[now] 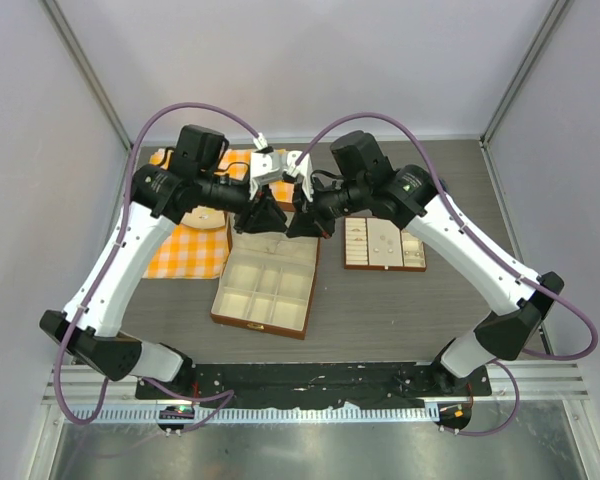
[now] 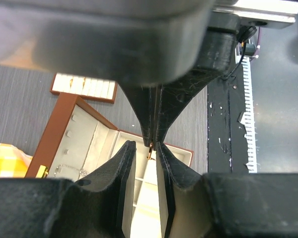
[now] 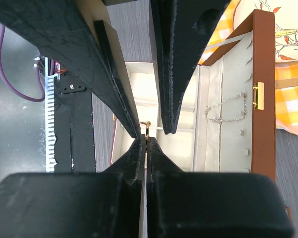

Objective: Organize the mixed jewelry
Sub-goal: Pick up the jewelry from the center of the board.

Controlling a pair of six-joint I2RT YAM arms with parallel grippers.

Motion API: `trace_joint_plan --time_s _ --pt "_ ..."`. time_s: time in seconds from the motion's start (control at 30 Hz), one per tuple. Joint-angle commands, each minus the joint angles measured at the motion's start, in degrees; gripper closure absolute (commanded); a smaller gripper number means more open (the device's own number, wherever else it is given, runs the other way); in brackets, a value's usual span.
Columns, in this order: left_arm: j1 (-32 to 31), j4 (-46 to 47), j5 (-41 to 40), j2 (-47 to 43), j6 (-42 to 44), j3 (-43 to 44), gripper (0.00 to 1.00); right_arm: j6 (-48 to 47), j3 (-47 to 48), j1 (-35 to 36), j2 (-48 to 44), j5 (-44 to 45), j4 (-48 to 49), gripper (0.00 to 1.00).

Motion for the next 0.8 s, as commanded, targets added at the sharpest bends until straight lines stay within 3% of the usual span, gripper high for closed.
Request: trace_joint_plan --time_s 0.0,0.37,0.77 --pt "-0.2 7.4 1.5 -4.7 -1.9 -4.2 0.73 0.9 -0.3 0.3 -3.2 0.5 3.5 0.99" --pt "-0.2 13.5 2.0 -7.4 -3.7 -8.4 0.74 1.7 0.0 0.2 -3.1 0.0 4.3 0.99" --pt "-0.2 13.9 1.6 -6.5 -4.1 -7.8 0.80 1.7 -0.3 0.2 -3.8 0.2 4.4 0.99"
